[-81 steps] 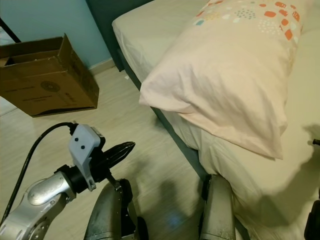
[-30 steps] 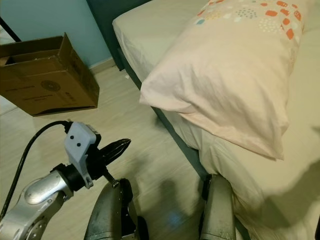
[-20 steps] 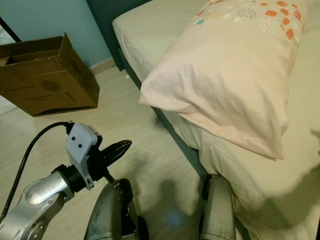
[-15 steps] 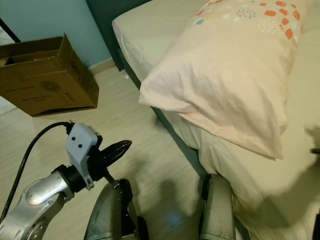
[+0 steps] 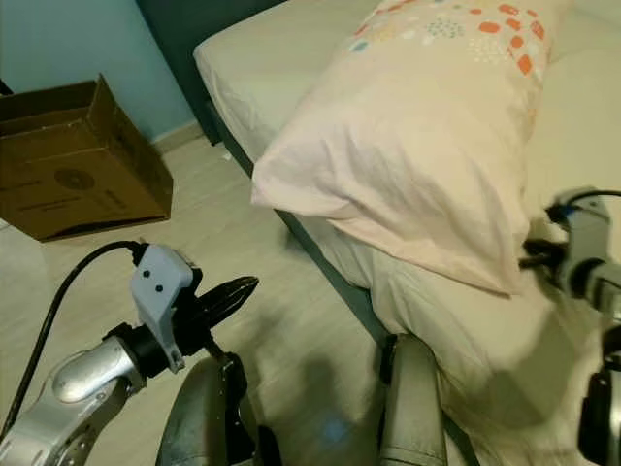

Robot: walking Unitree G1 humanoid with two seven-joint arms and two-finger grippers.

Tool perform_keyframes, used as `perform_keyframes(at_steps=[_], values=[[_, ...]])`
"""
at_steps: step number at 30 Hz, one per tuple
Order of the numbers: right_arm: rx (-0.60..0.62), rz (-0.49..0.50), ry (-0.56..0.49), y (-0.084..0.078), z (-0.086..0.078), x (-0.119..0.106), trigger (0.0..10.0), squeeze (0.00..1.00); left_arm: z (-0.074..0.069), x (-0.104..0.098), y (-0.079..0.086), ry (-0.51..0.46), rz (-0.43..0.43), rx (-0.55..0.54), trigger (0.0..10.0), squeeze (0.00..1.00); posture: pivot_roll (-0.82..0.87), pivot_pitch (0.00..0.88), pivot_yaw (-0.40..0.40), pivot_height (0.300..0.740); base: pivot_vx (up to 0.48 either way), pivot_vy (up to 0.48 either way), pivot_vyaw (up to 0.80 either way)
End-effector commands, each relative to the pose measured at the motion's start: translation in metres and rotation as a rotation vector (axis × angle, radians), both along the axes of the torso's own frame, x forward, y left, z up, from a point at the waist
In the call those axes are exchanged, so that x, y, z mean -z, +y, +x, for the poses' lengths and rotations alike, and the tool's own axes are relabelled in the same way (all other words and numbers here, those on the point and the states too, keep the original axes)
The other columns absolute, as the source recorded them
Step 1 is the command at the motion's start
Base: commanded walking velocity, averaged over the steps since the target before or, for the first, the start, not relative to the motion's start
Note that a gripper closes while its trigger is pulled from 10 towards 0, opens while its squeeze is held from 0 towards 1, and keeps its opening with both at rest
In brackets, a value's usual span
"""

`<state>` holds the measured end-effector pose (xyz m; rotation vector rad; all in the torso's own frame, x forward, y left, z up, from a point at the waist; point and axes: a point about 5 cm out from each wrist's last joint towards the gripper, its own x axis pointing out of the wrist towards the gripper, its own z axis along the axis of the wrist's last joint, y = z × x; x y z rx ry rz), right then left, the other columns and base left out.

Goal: Clean up the room

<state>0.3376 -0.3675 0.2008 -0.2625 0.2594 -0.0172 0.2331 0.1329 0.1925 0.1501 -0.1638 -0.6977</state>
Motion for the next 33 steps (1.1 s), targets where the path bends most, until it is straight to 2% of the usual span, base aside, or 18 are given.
perform_keyframes(at_steps=[1,2,3,5,6,11,14,17,20,25,31,33], values=[[0.156,-0.075,0.021,-0.014,-0.007,0.006,8.7,0.0,-0.001,0.007,0.001,0.023,0.017,0.0,10.0,0.0,0.19,0.368,0.105,0.528,0.0,0.0,0.0],[0.351,-0.231,0.045,-0.034,-0.019,0.007,0.9,0.0,-0.001,0.007,0.0,0.024,0.014,0.005,10.0,0.0,0.19,0.368,0.105,0.528,0.0,0.0,0.0],[0.351,-0.231,0.045,-0.034,-0.019,0.007,0.9,0.0,-0.001,0.007,0.0,0.024,0.014,0.005,10.0,0.0,0.19,0.368,0.105,0.528,0.0,0.0,0.0],[0.425,-0.297,0.052,-0.043,-0.026,0.006,0.9,0.0,-0.001,0.007,-0.001,0.025,0.012,0.006,10.0,0.0,0.19,0.368,0.105,0.528,0.0,0.0,0.0],[0.436,-0.304,0.054,-0.045,-0.028,0.005,0.0,0.0,-0.001,0.008,-0.001,0.025,0.012,0.006,10.0,0.0,0.19,0.368,0.105,0.528,0.0,0.0,0.0],[0.594,-0.366,0.032,-0.066,-0.045,0.001,0.0,0.0,-0.003,0.008,0.0,0.028,0.011,0.006,10.0,0.0,0.2,0.38,0.105,0.528,0.0,0.0,0.0],[0.626,-0.379,0.027,-0.069,-0.048,0.0,0.0,0.0,-0.003,0.008,-0.001,0.028,0.011,0.006,10.0,0.0,0.2,0.38,0.105,0.528,0.0,0.0,0.0],[0.743,-0.468,0.046,-0.082,-0.063,-0.002,0.0,0.0,-0.004,0.007,0.0,0.029,0.01,0.005,10.0,0.0,0.21,0.385,0.107,0.528,0.0,0.0,0.0],[0.801,-0.503,0.033,-0.09,-0.07,-0.007,0.0,0.0,-0.005,0.007,0.0,0.03,0.011,0.003,10.0,0.0,0.21,0.387,0.104,0.528,0.0,0.0,0.0],[0.893,-0.514,0.027,-0.101,-0.085,-0.01,0.0,0.0,-0.006,0.007,0.001,0.032,0.01,0.0,10.0,0.0,0.21,0.388,0.101,0.528,0.0,0.0,0.0],[0.959,-0.455,0.115,-0.109,-0.102,0.009,0.0,0.0,-0.008,0.008,-0.002,0.036,0.007,0.004,10.0,0.0,0.22,0.386,0.098,0.528,0.0,0.0,0.0],[0.961,-0.453,0.119,-0.109,-0.103,0.009,0.0,0.0,-0.008,0.008,-0.002,0.036,0.007,0.004,10.0,0.0,0.22,0.386,0.098,0.528,0.0,0.0,0.0]])
